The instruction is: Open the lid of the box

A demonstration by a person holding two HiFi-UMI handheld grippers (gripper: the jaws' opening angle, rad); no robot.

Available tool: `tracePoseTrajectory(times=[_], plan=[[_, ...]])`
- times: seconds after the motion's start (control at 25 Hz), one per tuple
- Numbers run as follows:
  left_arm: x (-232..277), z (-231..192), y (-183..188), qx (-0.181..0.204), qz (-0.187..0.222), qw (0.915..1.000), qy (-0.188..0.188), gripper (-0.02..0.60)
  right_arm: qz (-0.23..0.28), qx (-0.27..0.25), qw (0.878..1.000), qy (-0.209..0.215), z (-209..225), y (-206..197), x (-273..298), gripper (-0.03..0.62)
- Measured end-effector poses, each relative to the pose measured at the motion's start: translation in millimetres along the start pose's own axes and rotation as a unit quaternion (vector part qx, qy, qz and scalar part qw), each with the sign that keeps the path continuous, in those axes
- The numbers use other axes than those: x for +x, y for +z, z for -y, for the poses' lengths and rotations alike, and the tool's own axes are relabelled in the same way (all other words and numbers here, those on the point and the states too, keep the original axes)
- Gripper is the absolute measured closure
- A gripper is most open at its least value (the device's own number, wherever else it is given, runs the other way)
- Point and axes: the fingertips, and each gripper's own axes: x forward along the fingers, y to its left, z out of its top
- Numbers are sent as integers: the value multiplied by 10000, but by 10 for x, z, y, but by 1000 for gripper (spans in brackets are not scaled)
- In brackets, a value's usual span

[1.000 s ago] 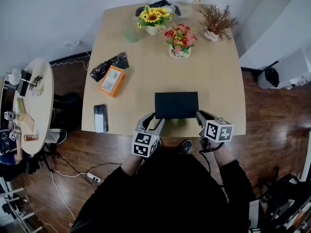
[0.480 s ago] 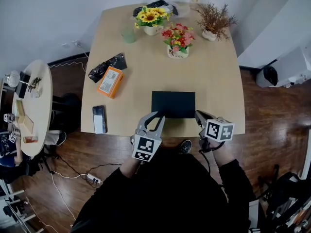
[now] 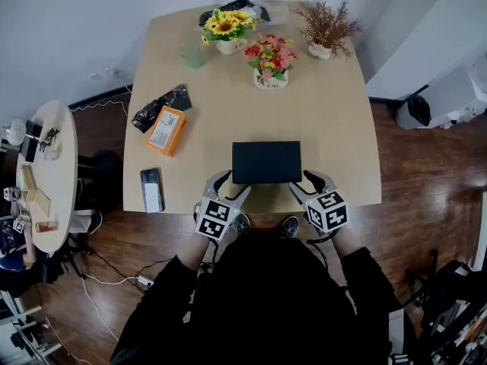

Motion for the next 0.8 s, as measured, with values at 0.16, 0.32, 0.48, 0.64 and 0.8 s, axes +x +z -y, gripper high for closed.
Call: tracePoseTrajectory(times=[0.16, 0.32, 0.48, 0.64, 0.8], plan=[[26, -43, 41, -199, 106, 9993, 296, 342, 263, -327, 9990, -170, -22, 11, 26, 407], [31, -25, 80, 166, 156, 9989, 410, 360, 202, -179, 9993, -274, 22, 24, -4, 428], [50, -5, 133, 431, 198, 9978, 453, 368, 64, 235, 9993, -282, 52, 53, -55, 442], [22, 53, 242, 1133, 297, 9912, 610, 394, 112, 357, 9990, -243, 24, 147, -103, 444], [28, 335, 414, 1945, 593, 9779, 483, 508, 37, 767, 9970, -75, -31, 184, -96, 461]])
